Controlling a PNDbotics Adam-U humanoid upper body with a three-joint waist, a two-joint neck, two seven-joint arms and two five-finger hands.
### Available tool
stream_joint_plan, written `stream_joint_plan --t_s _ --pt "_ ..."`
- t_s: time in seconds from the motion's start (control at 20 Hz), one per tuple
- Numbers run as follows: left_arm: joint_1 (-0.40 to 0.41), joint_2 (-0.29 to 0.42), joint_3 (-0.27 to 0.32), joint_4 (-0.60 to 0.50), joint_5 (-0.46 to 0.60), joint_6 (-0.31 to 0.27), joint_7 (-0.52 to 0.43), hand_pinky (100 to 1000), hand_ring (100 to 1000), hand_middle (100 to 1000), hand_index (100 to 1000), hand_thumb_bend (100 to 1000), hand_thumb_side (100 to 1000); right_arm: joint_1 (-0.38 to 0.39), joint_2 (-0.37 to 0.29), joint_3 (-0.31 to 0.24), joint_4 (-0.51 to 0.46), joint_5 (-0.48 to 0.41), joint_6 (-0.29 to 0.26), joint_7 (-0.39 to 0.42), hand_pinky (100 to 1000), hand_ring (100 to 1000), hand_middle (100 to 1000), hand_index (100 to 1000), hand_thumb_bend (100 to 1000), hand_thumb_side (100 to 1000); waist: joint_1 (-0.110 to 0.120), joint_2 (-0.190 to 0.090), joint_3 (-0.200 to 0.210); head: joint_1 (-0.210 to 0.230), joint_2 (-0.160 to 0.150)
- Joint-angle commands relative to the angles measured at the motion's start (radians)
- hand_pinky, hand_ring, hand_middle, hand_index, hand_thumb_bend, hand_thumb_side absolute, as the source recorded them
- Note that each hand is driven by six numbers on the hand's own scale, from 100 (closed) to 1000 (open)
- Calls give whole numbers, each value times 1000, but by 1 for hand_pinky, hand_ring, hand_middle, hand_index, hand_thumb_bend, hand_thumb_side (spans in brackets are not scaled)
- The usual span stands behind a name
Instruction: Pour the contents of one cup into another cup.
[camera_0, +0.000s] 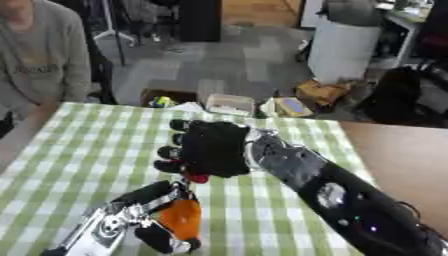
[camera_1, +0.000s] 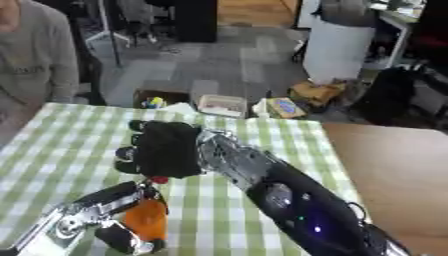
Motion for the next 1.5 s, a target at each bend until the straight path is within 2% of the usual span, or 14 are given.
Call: stream_joint_plan --t_s 0.05,1.5 --pt "-24 7 13 -17 -3 -1 -2 449 430 370 680 385 193 -23 -19 -10 -13 7 -2 -1 667 378 657 877 100 100 5 -20 0 3 -7" --pt "-22 12 16 -11 -22 -5 5 451 431 370 679 404 192 -17 -20 -19 -15 -8 5 -3 668 372 652 876 100 100 10 -23 3 5 -11"
